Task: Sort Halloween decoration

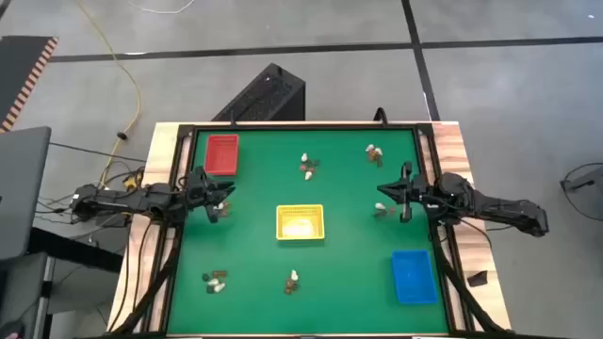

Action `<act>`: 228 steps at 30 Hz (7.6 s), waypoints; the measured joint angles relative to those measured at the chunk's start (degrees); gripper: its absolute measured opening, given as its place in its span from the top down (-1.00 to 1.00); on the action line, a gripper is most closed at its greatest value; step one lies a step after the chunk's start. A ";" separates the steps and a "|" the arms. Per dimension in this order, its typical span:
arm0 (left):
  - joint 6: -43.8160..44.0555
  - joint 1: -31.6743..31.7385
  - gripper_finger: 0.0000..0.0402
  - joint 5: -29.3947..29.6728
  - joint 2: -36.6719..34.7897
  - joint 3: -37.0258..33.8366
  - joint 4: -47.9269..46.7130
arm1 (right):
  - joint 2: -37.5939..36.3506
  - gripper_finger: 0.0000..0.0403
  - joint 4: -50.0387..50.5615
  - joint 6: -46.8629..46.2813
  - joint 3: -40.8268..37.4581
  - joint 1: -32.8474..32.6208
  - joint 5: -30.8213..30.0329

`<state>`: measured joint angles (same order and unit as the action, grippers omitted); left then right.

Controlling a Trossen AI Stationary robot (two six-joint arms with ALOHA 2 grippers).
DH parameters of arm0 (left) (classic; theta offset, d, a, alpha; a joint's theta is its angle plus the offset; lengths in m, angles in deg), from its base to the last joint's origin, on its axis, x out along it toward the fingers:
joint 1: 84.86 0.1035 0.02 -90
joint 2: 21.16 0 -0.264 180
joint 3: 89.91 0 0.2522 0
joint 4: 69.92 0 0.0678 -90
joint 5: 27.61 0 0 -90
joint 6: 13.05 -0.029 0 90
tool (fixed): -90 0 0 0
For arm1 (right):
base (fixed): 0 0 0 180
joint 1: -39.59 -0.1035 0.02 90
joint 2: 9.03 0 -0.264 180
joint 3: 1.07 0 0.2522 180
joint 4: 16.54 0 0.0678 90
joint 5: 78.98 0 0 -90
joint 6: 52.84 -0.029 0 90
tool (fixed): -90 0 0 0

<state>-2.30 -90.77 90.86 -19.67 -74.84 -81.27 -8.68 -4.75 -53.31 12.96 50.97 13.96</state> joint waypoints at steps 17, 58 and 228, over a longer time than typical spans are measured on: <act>0.00 0.02 0.65 0.00 -0.02 0.00 0.00 | 0.00 0.79 0.00 0.00 0.01 0.01 0.02; 0.00 0.01 0.65 0.00 -0.01 0.00 0.00 | 0.01 0.79 0.00 0.00 0.00 0.00 0.01; 0.48 5.72 0.65 -1.22 9.36 2.51 3.24 | 98.80 0.01 45.14 -16.02 81.79 -14.24 -16.40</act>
<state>-1.82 -85.04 89.64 -10.31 -72.33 -78.03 90.12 40.39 -69.33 94.75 36.72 -2.44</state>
